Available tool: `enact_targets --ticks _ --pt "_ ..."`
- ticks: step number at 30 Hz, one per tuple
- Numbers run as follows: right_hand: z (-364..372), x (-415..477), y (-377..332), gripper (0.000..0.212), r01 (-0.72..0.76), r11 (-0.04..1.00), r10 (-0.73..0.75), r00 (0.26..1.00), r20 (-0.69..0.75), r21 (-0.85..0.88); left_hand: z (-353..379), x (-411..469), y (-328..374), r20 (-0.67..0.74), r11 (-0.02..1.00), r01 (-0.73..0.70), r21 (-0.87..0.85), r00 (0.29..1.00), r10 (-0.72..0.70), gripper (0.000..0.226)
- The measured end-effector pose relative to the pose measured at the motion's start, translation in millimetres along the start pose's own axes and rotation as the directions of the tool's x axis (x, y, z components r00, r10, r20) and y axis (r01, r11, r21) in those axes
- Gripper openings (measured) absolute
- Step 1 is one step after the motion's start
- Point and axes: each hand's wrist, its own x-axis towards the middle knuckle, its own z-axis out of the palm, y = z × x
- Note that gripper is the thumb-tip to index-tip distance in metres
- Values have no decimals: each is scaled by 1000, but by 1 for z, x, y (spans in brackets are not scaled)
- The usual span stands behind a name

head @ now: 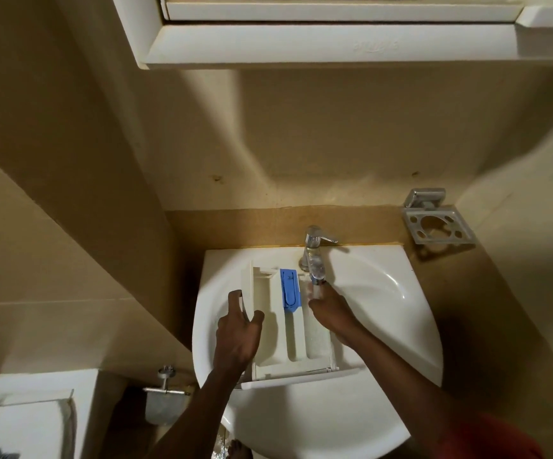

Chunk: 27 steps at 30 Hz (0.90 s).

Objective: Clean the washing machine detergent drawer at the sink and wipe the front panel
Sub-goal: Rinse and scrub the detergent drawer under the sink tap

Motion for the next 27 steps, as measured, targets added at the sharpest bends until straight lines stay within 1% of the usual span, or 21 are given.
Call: enact_targets --ticks 2,3,4,6,9,12,14,16,17,18,19,20,21,22,24,25,26,27 --pt "3 -3 5 40 -63 985 51 996 77 160 -2 0 1 -10 1000 -6 10 1000 6 42" --pt "3 -9 10 33 -130 966 100 985 143 223 -4 0 1 -16 1000 -3 12 1000 3 43" --pt "3 -15 15 27 -179 952 125 968 219 248 -5 1 1 -24 1000 -5 11 1000 6 44" --pt "7 -23 26 29 -182 959 98 932 349 218 -7 2 2 -36 1000 -8 18 999 8 46" --pt "14 -31 25 27 -104 987 36 885 464 121 -11 6 1 -50 1000 -6 20 999 7 46" --pt "4 -36 24 37 -57 996 11 831 556 65 -11 7 -1 -28 1000 -1 10 1000 1 44" --pt "-12 -37 26 34 -29 999 33 845 534 -16 -11 7 -1 -27 1000 -6 14 1000 6 43" --pt "-27 -32 25 33 42 983 40 899 436 -178 -10 7 0 -29 1000 -3 18 1000 3 44" --pt "-30 -29 24 37 83 952 44 916 399 -296 -11 8 0 -32 1000 3 23 999 -2 45" --pt "-31 -28 24 43 115 911 55 918 392 -395 -11 8 -1 -32 1000 3 26 999 -2 45" --pt "-29 -30 23 46 134 885 68 910 409 -447 -12 8 -1 -28 1000 11 26 1000 -11 46" --pt "-26 -31 27 47 127 886 82 903 422 -445 -12 8 -2 -23 1000 9 22 1000 -9 46" --pt "-23 -30 32 43 100 912 79 908 411 -397 -13 8 -1 -14 1000 14 18 1000 -14 46" --pt "-21 -30 36 35 51 949 66 933 353 -312 -13 9 -2 -2 1000 16 8 1000 -16 47" --pt "-20 -29 41 11 -20 994 36 988 147 -108 -13 12 -2 34 999 44 -23 999 -43 48" --pt "-21 -28 40 11 -28 998 34 995 96 -58 -13 12 -2 52 997 66 -41 997 -64 48" --pt "-20 -26 40 28 -36 998 41 994 102 -56 -12 12 -3 65 995 84 -60 995 -80 49" --pt "-20 -26 38 43 -48 995 61 987 146 -89 -11 9 -3 78 991 104 -80 992 -98 48"
